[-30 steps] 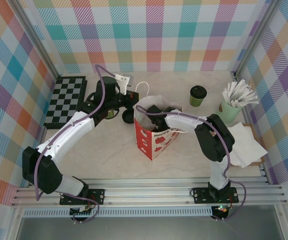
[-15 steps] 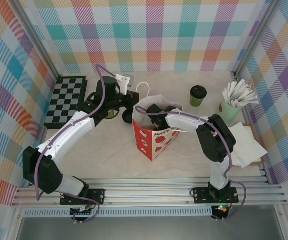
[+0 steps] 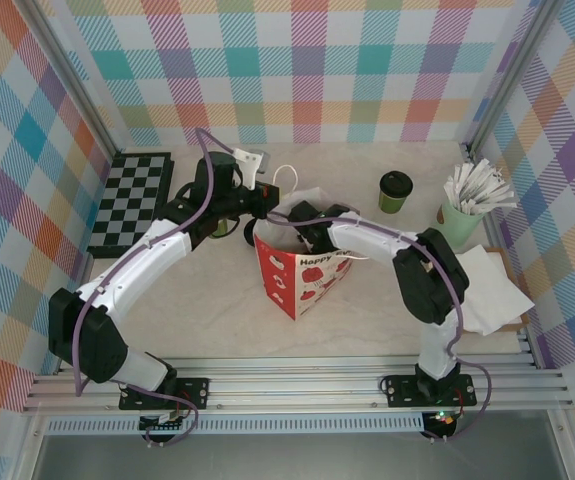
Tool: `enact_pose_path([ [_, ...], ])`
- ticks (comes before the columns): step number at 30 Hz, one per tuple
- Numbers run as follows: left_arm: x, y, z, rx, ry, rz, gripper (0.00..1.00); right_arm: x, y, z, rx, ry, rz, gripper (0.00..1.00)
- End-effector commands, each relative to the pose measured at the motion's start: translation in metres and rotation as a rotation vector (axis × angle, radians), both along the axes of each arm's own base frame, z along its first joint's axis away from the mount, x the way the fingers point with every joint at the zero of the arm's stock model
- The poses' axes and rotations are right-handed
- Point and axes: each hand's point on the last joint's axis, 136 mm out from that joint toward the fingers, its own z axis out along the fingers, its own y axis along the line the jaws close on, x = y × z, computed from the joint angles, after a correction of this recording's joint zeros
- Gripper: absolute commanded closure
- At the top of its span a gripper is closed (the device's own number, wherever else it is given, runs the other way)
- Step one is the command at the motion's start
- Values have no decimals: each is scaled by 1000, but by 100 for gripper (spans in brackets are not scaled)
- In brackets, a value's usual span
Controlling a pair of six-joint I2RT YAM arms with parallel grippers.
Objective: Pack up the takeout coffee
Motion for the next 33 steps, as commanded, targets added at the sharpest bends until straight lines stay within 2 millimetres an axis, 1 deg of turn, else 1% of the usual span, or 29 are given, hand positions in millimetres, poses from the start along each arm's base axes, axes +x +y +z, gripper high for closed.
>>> enact_pose_path([
  [1,1,-3,5,16,-27,-23,100,17,21,64,161,-169,-19,69],
  [2,3,0,3,28,-26,-3,100,20,22,72,184,-203,-24,66],
  [7,17,14,1,51,-25,107,100,27,24,107,274,-322,-31,58],
  [11,19,12,-2,53,-13,101,100,31,28,141,343,-384,-48,48],
  [13,18,8,-2,42,-5,80,100,33,27,152,359,-408,-68,45],
  [16,14,2,1,21,-7,44,100,38,27,165,393,-445,-114,40],
  [19,12,-2,4,6,-14,17,100,44,32,178,470,-500,-145,36],
  [23,13,-5,3,7,-3,8,100,50,40,202,580,-600,-139,33],
  [26,14,-5,4,8,-2,8,100,52,40,219,622,-671,-111,32],
  [29,15,-5,4,11,-3,15,100,50,38,228,637,-709,-85,31],
  [33,16,-4,6,11,-7,23,100,45,39,231,662,-720,-60,29],
])
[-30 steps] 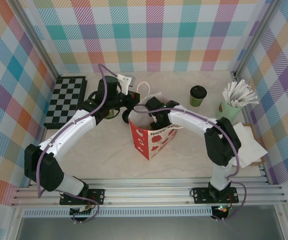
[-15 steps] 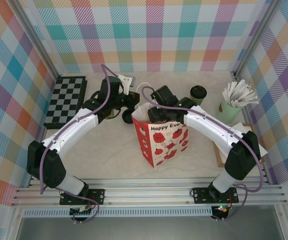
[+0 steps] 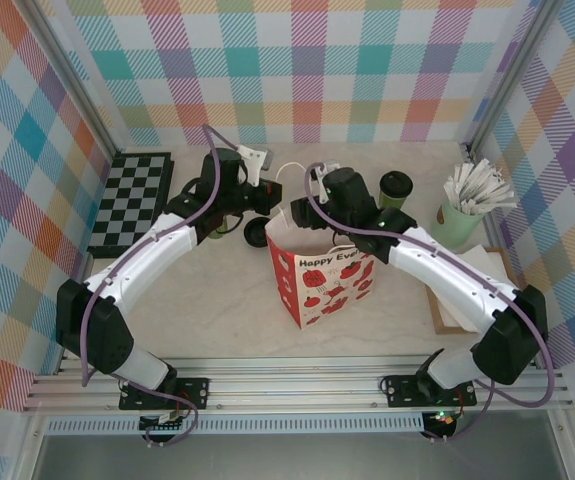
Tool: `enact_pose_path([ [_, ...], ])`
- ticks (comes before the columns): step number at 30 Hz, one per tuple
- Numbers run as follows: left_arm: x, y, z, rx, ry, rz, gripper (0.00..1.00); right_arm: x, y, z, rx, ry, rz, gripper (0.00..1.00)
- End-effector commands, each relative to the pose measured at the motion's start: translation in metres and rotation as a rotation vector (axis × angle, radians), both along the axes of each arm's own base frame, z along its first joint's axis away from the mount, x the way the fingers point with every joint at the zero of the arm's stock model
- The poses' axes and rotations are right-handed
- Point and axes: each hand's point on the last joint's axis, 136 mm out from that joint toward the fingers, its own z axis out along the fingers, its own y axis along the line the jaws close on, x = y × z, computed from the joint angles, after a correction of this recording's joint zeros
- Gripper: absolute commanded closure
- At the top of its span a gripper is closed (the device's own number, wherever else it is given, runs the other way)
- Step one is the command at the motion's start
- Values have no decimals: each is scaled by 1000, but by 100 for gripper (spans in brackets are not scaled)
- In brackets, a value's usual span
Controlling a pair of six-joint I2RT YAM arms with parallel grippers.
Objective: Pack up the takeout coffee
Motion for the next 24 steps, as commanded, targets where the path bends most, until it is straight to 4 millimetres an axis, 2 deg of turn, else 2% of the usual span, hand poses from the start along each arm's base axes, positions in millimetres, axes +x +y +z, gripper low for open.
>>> enact_pose_path([
  [1,2,-1,12,-10,-19,1,100,-2,4,19,52,-84,29,26],
  [5,2,-1,12,-2,-27,-6,100,-10,5,42,143,-174,58,10],
  [6,2,-2,12,-3,-28,-11,100,-12,3,50,169,-208,61,2],
  [7,3,-3,12,-5,-28,-16,100,-13,1,56,187,-234,59,0],
  [13,1,-9,14,-12,-46,-58,100,-16,-18,85,251,-369,-3,0],
  [18,4,-1,18,16,-60,-49,100,-16,-47,110,351,-538,-130,0],
  [24,-6,1,20,35,-70,-99,100,-22,-74,138,339,-565,-178,0],
])
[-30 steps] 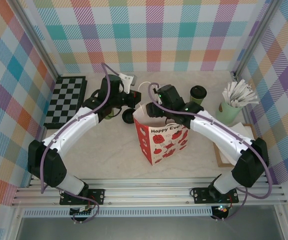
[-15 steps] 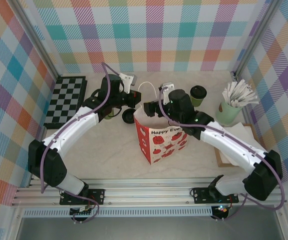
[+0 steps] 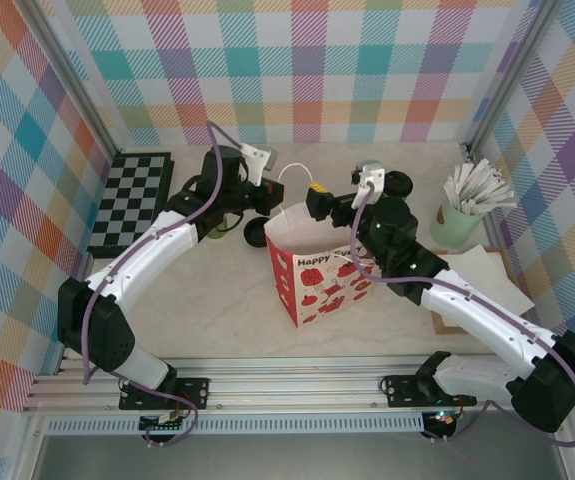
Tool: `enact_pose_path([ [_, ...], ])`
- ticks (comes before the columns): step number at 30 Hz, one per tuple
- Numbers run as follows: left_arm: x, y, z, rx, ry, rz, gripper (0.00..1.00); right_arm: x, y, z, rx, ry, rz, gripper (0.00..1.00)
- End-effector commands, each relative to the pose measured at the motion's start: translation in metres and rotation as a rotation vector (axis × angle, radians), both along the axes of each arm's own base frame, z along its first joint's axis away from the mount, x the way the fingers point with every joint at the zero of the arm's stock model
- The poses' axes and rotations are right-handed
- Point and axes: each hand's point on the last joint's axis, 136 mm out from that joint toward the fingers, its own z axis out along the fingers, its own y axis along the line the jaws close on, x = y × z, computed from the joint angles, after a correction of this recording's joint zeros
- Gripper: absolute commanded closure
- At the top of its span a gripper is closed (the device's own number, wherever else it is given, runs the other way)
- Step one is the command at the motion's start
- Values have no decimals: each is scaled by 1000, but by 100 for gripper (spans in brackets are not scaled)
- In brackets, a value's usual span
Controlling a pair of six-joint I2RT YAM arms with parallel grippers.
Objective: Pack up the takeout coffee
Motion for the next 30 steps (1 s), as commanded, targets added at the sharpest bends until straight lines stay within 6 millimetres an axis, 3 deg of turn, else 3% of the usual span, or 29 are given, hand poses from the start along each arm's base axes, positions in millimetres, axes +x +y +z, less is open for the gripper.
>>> enact_pose_path([
  [1,-5,6,19,14,-48,-35,100,-11,-29,56,64,-113,-60,0],
  [4,-1,12,21,40,-46,-31,100,-11,-55,50,59,-14,-121,0],
  [8,-3,4,23,42,-37,-123,99,-12,-68,-1,-69,288,-27,0],
  [13,-4,-20,31,26,55,-274,83,-12,-77,-47,-186,580,-3,0],
  [16,-1,-17,40,49,82,-245,66,-8,-82,-61,-239,681,-31,0],
  [19,-5,4,43,102,94,-133,34,-5,-72,-66,-228,717,35,0],
  [22,-10,42,43,179,105,59,0,-2,-58,-72,-238,754,115,0],
  [27,-34,115,37,227,211,472,1,12,-40,-80,-323,732,236,7],
  [30,-58,113,23,125,324,549,6,21,-31,-88,-382,717,304,19],
])
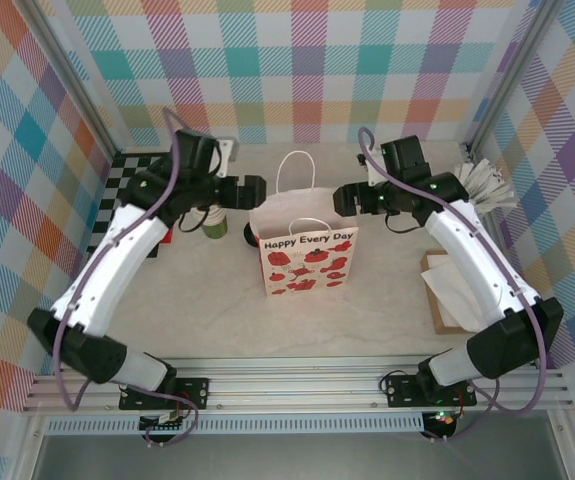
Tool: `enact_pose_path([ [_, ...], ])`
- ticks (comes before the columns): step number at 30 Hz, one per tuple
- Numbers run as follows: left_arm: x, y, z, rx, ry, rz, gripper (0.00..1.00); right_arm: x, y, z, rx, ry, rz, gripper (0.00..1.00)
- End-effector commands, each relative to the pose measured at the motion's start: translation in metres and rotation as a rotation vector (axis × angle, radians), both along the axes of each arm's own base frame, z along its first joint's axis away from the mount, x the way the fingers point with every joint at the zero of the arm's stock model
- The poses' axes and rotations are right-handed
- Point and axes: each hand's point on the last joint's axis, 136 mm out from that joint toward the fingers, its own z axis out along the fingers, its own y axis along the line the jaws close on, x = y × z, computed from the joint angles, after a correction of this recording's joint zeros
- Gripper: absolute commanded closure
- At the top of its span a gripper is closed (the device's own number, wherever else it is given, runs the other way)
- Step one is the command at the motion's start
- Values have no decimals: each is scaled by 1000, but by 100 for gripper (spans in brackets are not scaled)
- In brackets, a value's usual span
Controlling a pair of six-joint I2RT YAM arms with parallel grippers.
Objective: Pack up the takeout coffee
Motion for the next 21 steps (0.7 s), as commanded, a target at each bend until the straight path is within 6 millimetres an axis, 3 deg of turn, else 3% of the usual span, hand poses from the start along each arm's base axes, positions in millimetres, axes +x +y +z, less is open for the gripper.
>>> enact_pose_path([
  [1,-23,15,-24,-83,122,221,9,6,12,-3,-33,-4,132,26],
  [6,-34,-6,-44,-147,189,229,29,15,13,-7,-62,33,111,45],
  [13,-16,-26,-54,-146,186,177,61,-1,18,-10,-59,84,34,61],
  [17,-3,-35,-55,-113,178,140,93,-13,11,-9,-58,118,-70,69],
  [21,16,-28,-45,-46,119,149,98,-36,13,-7,-39,174,-89,69],
])
